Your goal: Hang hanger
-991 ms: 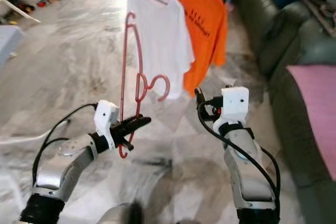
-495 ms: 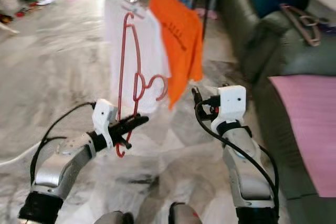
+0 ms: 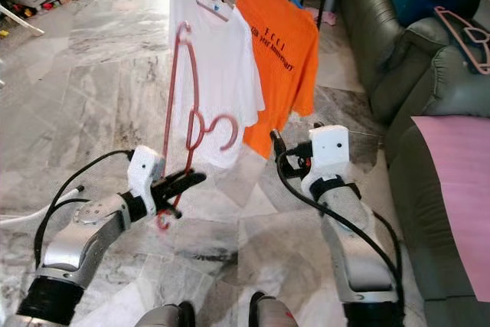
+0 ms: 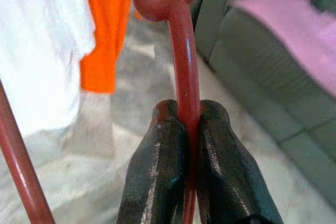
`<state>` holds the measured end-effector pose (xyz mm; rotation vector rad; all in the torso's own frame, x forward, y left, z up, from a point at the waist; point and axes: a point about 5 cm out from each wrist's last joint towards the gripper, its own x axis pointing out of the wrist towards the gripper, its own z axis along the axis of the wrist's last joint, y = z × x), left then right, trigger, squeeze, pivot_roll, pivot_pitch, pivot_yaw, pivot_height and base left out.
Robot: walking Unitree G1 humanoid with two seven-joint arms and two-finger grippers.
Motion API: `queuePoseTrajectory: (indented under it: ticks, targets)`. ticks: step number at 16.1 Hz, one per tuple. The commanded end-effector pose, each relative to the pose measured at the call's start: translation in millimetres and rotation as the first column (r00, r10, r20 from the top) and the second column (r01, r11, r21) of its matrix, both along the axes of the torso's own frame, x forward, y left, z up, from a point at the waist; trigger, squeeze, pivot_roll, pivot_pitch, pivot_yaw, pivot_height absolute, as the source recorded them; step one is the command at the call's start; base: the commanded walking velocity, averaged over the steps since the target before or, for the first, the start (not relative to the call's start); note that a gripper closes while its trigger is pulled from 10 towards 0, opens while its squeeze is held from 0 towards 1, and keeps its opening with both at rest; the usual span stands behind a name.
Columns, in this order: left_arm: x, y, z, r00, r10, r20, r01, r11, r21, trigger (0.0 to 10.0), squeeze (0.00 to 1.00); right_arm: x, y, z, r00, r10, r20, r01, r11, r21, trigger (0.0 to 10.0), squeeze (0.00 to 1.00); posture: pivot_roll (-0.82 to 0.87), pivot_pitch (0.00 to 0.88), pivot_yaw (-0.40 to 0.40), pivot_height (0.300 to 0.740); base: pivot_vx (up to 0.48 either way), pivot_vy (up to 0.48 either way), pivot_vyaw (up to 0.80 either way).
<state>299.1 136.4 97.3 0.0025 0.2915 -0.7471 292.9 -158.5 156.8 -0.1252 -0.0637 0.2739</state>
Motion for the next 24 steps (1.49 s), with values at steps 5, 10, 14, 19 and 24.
queuePoseTrajectory:
  ticks: [5,10,14,19,24]
  targets:
    - [7.8,40.2,-12.4,0.964,-0.194,-0.181,0.238,0.935,0.265,10.0,0.0,-12.8,-26.8,-3.1,0.921,0.358,-0.156,-0.387,0.785,-0.485,10.0,0.0,-0.06,0.241,0.013,0.74,0.0,0.0,0.0]
    - [-0.6,29.1,2.7,0.831,-0.498,-0.247,0.55,0.802,0.233,10.0,0.0,-22.1,-26.7,-15.7,0.787,0.522,-0.33,-0.585,0.46,-0.668,10.0,0.0,-0.07,0.247,0.015,0.74,0.0,0.0,0.0]
    - [-12.1,22.0,-2.8,0.75,-0.589,-0.301,0.659,0.702,0.27,10.0,0.0,-9.8,-12.4,-1.0,0.772,0.574,-0.273,-0.52,0.322,-0.791,10.0,0.0,-0.06,0.248,0.024,0.74,0.0,0.0,0.0]
    - [-10.7,18.9,-2.6,0.75,-0.591,-0.297,0.66,0.694,0.287,10.0,0.0,-1.2,-19.6,3.6,0.769,0.569,-0.291,-0.485,0.222,-0.846,10.0,0.0,-0.06,0.259,0.031,0.74,0.0,0.0,0.0]
    - [-13.9,6.3,1.5,0.721,-0.635,-0.278,0.693,0.663,0.284,10.0,0.0,15.4,-5.2,-2.2,0.752,0.603,-0.267,-0.436,0.15,-0.887,10.0,0.0,-0.05,0.258,0.04,0.74,0.0,0.0,0.0]
